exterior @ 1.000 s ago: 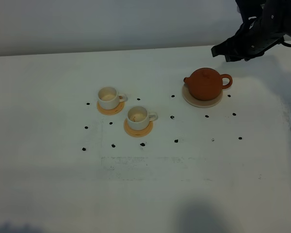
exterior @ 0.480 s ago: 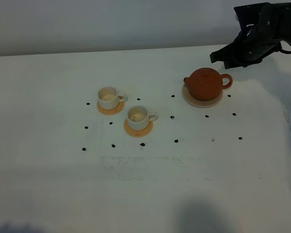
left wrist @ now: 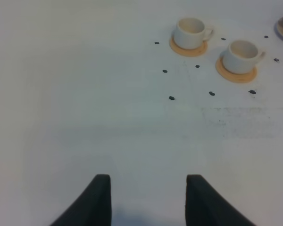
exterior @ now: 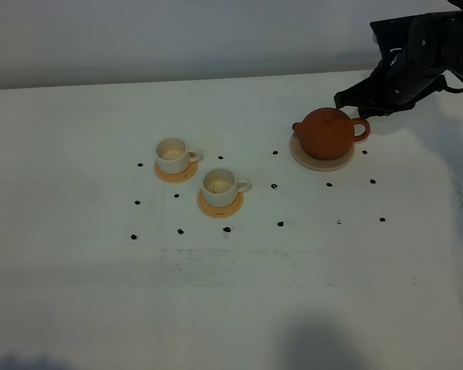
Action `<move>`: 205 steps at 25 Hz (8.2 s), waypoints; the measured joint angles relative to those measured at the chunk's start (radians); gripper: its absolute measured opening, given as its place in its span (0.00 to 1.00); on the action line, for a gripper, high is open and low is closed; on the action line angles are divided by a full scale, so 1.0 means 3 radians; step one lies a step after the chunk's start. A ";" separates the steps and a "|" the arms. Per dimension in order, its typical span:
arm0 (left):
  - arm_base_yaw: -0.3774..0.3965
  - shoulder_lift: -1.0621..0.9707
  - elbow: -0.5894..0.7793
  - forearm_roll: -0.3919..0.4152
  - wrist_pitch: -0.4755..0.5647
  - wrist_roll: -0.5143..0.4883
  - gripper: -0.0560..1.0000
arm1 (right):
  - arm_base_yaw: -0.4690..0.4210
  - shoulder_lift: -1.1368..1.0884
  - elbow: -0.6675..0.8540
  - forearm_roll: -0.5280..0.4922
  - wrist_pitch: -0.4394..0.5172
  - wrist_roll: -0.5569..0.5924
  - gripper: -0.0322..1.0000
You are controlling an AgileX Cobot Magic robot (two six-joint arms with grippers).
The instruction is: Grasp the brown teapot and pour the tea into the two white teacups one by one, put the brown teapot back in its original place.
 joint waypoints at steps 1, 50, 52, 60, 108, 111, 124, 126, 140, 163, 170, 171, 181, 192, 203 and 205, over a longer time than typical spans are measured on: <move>0.0000 0.0000 0.0000 0.0000 0.0000 0.0000 0.46 | 0.0000 0.0000 0.0000 0.0000 0.0009 0.0000 0.30; 0.0000 0.0000 0.0000 0.0000 0.0000 0.0000 0.46 | 0.0042 0.0000 -0.0270 -0.0178 0.0746 -0.0125 0.30; 0.0000 0.0000 0.0000 0.0000 0.0000 0.0000 0.46 | 0.0042 0.0000 -0.0270 -0.0194 0.0757 -0.0125 0.30; 0.0000 0.0000 0.0000 0.0000 0.0000 0.0000 0.46 | 0.0042 0.0000 -0.0270 -0.0202 0.0794 -0.0201 0.30; 0.0000 0.0000 0.0000 0.0000 0.0000 0.0004 0.46 | 0.0109 -0.0001 -0.0283 -0.0103 0.1259 -0.0503 0.30; 0.0000 0.0000 0.0000 0.0000 0.0000 0.0004 0.46 | 0.0109 -0.0001 -0.0286 -0.0039 0.1293 -0.0549 0.30; 0.0000 0.0000 0.0000 0.0000 0.0000 0.0004 0.46 | 0.0109 -0.0001 -0.0286 0.0233 0.1316 -0.0623 0.30; 0.0000 0.0000 0.0000 0.0000 0.0000 0.0004 0.46 | 0.0109 -0.0001 -0.0286 0.0273 0.1313 -0.0623 0.30; 0.0000 0.0000 0.0000 0.0000 0.0000 0.0004 0.46 | 0.0109 -0.0001 -0.0286 0.0240 0.1339 -0.0612 0.30; 0.0000 0.0000 0.0000 -0.0003 0.0000 0.0004 0.46 | 0.0364 -0.0391 -0.0286 0.0248 0.1540 -0.0146 0.30; 0.0000 0.0000 0.0000 -0.0003 0.0000 0.0004 0.46 | 0.0372 -0.0341 -0.0286 0.0243 0.1540 -0.0098 0.30; 0.0000 0.0000 0.0000 -0.0003 0.0000 0.0004 0.46 | 0.0372 -0.0337 -0.0286 0.0239 0.1540 -0.0098 0.30; 0.0000 0.0000 0.0000 -0.0003 0.0000 0.0004 0.46 | 0.0372 -0.0356 -0.0286 0.0231 0.1598 -0.0098 0.30; 0.0000 0.0000 0.0000 -0.0003 0.0000 0.0004 0.46 | 0.0372 -0.0883 -0.0286 0.0230 0.1263 -0.0098 0.30; 0.0000 0.0000 0.0000 -0.0003 0.0000 0.0004 0.46 | 0.0372 -0.1209 0.0626 0.0216 0.0436 -0.0087 0.30; 0.0000 0.0000 0.0000 -0.0003 0.0000 0.0004 0.46 | 0.0372 -0.1229 0.0752 0.0247 0.0333 -0.0087 0.30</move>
